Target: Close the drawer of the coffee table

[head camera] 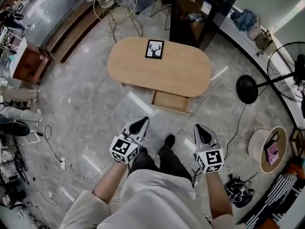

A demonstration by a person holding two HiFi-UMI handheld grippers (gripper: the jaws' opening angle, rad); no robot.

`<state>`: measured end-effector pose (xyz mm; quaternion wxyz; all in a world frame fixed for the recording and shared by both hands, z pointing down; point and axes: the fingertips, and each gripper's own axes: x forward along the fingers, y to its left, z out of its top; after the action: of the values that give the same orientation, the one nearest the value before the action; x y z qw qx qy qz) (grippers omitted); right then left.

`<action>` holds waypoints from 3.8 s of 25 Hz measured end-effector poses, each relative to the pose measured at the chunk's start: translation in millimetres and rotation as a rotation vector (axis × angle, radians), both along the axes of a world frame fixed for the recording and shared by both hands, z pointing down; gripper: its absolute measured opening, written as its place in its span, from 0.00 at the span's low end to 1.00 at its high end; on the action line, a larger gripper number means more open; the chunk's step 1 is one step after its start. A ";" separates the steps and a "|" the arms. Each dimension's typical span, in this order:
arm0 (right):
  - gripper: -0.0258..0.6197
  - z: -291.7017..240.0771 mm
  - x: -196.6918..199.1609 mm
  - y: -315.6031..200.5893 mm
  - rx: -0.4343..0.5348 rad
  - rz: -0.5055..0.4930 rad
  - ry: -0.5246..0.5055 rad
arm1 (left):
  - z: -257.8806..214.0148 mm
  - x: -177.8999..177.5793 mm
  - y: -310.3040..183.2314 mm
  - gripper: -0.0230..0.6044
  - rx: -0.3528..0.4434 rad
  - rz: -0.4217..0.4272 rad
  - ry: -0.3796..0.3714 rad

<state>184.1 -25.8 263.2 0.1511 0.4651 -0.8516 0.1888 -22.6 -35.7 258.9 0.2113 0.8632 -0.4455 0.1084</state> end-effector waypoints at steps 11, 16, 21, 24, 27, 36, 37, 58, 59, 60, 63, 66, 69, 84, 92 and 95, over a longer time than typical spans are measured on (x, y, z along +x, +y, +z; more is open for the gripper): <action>0.06 119.0 -1.7 -20.9 -0.200 0.048 -0.024 | 95.7 -0.5 -20.0 0.05 -0.099 -0.031 -0.035; 0.06 179.7 -8.5 -21.3 -0.277 0.101 -0.017 | 153.0 -10.6 -31.6 0.05 -0.150 -0.019 -0.038; 0.06 233.8 -15.9 -26.2 -0.327 0.175 -0.007 | 210.5 -17.9 -41.6 0.05 -0.194 0.023 -0.037; 0.06 266.8 -26.6 -28.3 -0.352 0.206 -0.003 | 248.1 -26.9 -44.0 0.05 -0.226 0.047 -0.038; 0.06 304.8 -37.1 -30.7 -0.380 0.224 -0.001 | 290.0 -37.1 -48.4 0.05 -0.254 0.066 -0.051; 0.07 420.2 -51.4 -19.5 -0.465 0.267 -0.011 | 406.9 -52.4 -44.5 0.05 -0.329 0.100 -0.112; 0.07 432.1 -51.7 -19.8 -0.471 0.269 -0.008 | 418.7 -52.4 -44.3 0.05 -0.336 0.099 -0.114; 0.25 636.0 -43.0 -25.7 -0.532 0.418 0.019 | 627.8 -28.6 -41.5 0.32 -0.475 -0.056 -0.163; 0.26 641.3 -42.2 -26.4 -0.530 0.427 0.020 | 631.6 -28.0 -42.9 0.32 -0.473 -0.064 -0.165; 0.26 645.7 -42.2 -26.6 -0.529 0.433 0.020 | 634.7 -27.6 -43.9 0.32 -0.472 -0.071 -0.165; 0.29 656.1 -44.0 -26.2 -0.529 0.441 0.028 | 642.2 -26.8 -47.1 0.34 -0.473 -0.084 -0.161; 0.30 661.3 -40.0 -28.7 -0.513 0.453 0.043 | 648.3 -26.5 -51.5 0.35 -0.469 -0.105 -0.155; 0.30 661.9 -33.2 -34.5 -0.483 0.459 0.064 | 651.8 -27.5 -55.9 0.36 -0.462 -0.130 -0.151; 0.30 656.5 -25.1 -48.0 -0.420 0.482 0.068 | 651.7 -23.2 -64.3 0.37 -0.459 -0.187 -0.135; 0.30 651.6 -24.5 -50.7 -0.419 0.515 0.051 | 647.3 -23.3 -66.8 0.37 -0.445 -0.195 -0.121; 0.30 646.3 -23.6 -51.3 -0.402 0.505 0.061 | 641.6 -22.4 -67.7 0.37 -0.436 -0.194 -0.110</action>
<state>160.5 -77.1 909.5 0.2139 0.6280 -0.6500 0.3707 -45.0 -103.4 900.6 0.3775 0.7432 -0.5030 0.2282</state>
